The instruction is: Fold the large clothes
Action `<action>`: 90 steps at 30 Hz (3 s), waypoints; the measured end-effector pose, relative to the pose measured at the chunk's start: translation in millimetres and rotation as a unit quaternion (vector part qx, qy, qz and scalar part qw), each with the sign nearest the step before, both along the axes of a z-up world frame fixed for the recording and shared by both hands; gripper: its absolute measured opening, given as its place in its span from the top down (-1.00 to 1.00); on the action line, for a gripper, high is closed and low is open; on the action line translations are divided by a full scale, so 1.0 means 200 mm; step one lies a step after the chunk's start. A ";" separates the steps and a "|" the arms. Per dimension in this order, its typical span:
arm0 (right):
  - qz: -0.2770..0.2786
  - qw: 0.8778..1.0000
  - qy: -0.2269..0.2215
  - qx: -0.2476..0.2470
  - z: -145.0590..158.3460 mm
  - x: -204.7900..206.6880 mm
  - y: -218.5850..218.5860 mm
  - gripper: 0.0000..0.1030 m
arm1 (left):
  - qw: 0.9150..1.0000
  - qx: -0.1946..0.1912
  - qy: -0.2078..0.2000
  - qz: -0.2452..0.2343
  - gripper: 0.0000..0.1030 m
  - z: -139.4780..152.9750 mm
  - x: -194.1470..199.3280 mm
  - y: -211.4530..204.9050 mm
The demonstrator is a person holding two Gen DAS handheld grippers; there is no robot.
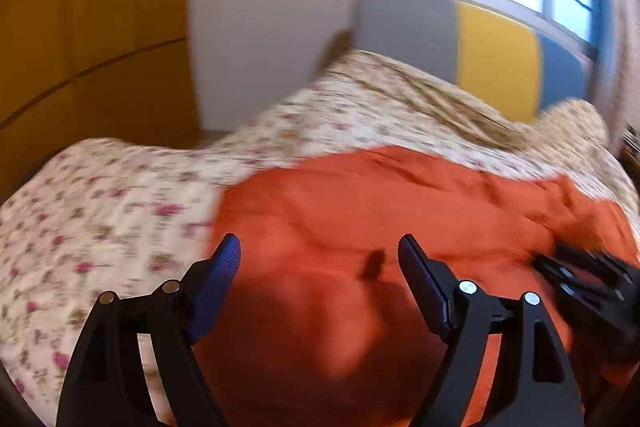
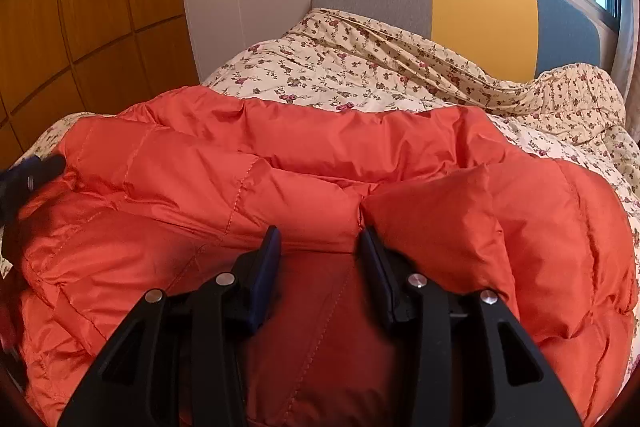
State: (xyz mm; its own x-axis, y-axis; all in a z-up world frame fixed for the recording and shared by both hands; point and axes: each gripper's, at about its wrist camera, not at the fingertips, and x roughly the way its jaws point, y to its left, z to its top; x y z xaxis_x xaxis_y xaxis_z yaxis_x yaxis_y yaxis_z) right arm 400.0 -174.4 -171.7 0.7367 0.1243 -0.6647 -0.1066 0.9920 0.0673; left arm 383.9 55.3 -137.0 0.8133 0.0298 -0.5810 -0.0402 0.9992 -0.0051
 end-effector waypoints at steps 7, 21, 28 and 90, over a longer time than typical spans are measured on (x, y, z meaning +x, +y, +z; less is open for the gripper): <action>-0.001 1.000 -0.004 -0.010 0.00 -0.01 0.02 0.21 | 0.985 -0.139 0.102 0.025 -0.80 -0.26 0.22 0.27; -0.037 0.997 -0.047 0.046 0.17 -0.24 -0.21 0.09 | 0.999 -0.037 0.010 0.030 -0.89 -0.01 -0.12 0.09; -0.073 0.996 -0.010 0.043 0.09 -0.23 -0.32 0.16 | 0.996 0.079 0.014 -0.035 -0.92 -0.05 -0.09 -0.18; -0.087 0.971 0.077 0.209 0.09 -2.01 -0.91 0.78 | 0.985 -0.101 0.098 -0.099 0.64 -0.16 -1.59 0.35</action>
State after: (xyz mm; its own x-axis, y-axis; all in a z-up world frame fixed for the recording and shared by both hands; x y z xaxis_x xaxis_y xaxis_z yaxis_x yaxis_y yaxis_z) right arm -2.5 -356.8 -153.1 0.6669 0.2898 -0.6865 0.1025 0.8769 0.4697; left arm 66.2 125.0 -168.1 0.6635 -0.2512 -0.7048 0.1355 0.9667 -0.2170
